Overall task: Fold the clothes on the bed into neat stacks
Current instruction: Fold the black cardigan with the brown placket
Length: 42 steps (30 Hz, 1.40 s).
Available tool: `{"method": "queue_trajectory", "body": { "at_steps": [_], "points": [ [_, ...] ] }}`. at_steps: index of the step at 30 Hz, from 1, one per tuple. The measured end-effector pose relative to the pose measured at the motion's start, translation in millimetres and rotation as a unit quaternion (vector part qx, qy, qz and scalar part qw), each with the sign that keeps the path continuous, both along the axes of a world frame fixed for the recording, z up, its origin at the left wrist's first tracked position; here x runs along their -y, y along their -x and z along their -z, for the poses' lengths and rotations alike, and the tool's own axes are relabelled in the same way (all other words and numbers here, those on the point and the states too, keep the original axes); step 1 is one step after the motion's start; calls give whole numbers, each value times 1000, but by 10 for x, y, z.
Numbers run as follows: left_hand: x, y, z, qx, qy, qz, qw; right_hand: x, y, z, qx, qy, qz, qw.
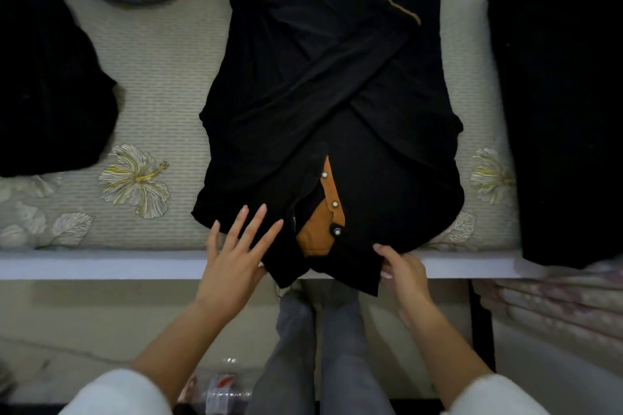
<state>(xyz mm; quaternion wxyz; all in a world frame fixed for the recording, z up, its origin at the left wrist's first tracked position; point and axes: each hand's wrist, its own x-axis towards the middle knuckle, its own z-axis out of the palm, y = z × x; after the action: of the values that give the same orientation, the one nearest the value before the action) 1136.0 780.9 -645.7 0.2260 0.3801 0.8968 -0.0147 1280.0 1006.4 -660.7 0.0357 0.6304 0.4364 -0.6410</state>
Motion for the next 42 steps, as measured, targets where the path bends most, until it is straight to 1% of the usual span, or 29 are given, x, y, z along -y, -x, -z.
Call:
{"method": "queue_trajectory", "body": {
  "at_steps": [2, 5, 7, 9, 10, 12, 13, 14, 17, 19, 20, 21, 22, 23, 24, 25, 26, 27, 29, 31, 34, 36, 39, 41, 42],
  "points": [
    [-39, 56, -21, -5, -26, 7, 1000, 21, 8, -33, 0, 32, 44, 999],
    [-75, 146, -55, 5, -84, 22, 996, -30, 35, -211, -23, -3, 45, 999],
    [-94, 209, -85, 39, -121, 24, 992, -115, 56, -371, -53, -72, 23, 996],
    [-114, 278, -143, 96, -140, 3, 986, -205, 48, -519, -53, -183, -19, 982],
    [-123, 305, -188, 117, -143, -8, 983, -240, 29, -583, -53, -227, -46, 971],
    [-144, 362, -296, 157, -128, -14, 979, -301, -5, -689, -64, -277, -121, 951],
    [-153, 393, -339, 175, -112, -7, 978, -339, -14, -729, -66, -280, -169, 943],
    [-159, 422, -370, 193, -96, 1, 977, -389, -24, -756, -58, -264, -221, 937],
    [-177, 494, -420, 266, -56, 12, 962, -543, -88, -857, -13, -153, -361, 920],
    [-212, 540, -448, 332, -28, 17, 943, -634, -129, -902, 13, -99, -451, 887],
    [-241, 567, -463, 367, -16, 13, 930, -667, -133, -910, 24, -94, -486, 868],
    [-287, 607, -486, 398, -8, 4, 917, -694, -116, -902, 30, -105, -501, 859],
    [-339, 663, -510, 420, -10, -9, 907, -726, -72, -895, 27, -124, -495, 859],
    [-396, 738, -539, 433, -24, -27, 900, -769, -10, -892, 14, -143, -469, 871],
    [-455, 828, -570, 441, -47, -51, 895, -823, 75, -903, -12, -153, -426, 892],
    [-512, 926, -604, 444, -76, -82, 889, -890, 178, -917, -45, -155, -376, 912],
    [-566, 1034, -638, 438, -109, -115, 885, -977, 296, -928, -76, -163, -336, 925],
    [-622, 1141, -682, 427, -141, -146, 881, -1072, 427, -937, -99, -178, -313, 928],
    [-731, 1338, -772, 411, -203, -194, 867, -1248, 713, -943, -121, -212, -310, 919],
    [-848, 1550, -834, 403, -251, -230, 849, -1410, 1005, -917, -124, -232, -321, 910],
    [-1069, 1950, -847, 377, -287, -259, 841, -1641, 1443, -867, -125, -251, -331, 901],
    [-1268, 2233, -848, 339, -307, -269, 848, -1803, 1739, -834, -136, -263, -314, 902],
    [-1627, 2688, -862, 268, -313, -257, 874, -2049, 2221, -793, -133, -263, -297, 908],
    [-1851, 3019, -851, 184, -305, -256, 899, -2223, 2560, -746, -116, -255, -285, 917],
    [-1954, 3178, -831, 137, -307, -264, 904, -2306, 2729, -714, -112, -252, -276, 921]
  ]
}}
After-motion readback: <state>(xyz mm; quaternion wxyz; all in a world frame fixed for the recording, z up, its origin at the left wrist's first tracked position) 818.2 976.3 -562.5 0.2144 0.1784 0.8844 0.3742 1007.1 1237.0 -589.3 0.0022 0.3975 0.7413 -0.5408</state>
